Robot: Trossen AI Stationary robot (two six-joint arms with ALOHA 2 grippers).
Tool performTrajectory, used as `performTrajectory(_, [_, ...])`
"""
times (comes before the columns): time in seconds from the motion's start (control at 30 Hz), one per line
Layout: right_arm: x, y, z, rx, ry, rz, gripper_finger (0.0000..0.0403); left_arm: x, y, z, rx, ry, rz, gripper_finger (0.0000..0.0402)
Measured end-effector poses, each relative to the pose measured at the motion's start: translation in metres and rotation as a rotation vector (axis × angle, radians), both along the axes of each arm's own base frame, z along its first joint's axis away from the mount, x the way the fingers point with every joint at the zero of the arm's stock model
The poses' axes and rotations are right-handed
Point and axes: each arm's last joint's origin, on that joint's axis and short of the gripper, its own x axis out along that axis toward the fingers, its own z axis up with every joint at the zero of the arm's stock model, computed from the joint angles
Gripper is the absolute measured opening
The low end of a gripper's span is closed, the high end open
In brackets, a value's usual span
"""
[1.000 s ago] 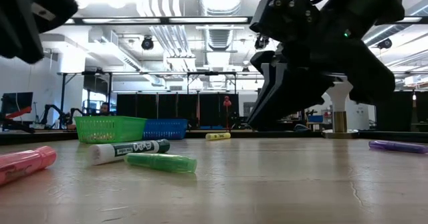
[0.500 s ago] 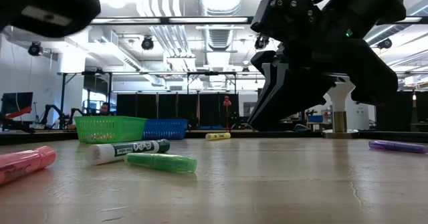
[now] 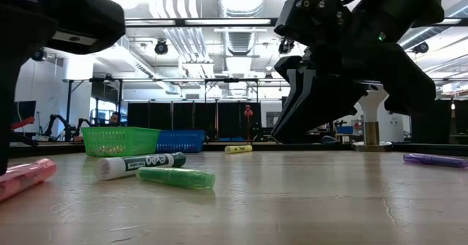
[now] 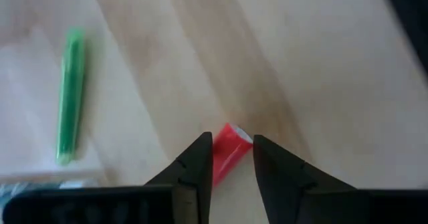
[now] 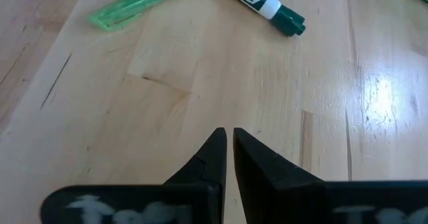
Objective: Pick & Place Markers
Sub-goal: Put the pink highlighter into the orange bin
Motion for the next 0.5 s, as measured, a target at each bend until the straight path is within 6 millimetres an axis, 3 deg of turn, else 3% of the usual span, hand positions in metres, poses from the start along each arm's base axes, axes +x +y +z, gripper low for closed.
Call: performTrajectory(0.5, [0.0, 0.0, 0.0, 0.001, 0.0, 0.001, 0.0022, -0.008, 0.014, -0.01, 0.129, 0.121, -0.04, 0.0099])
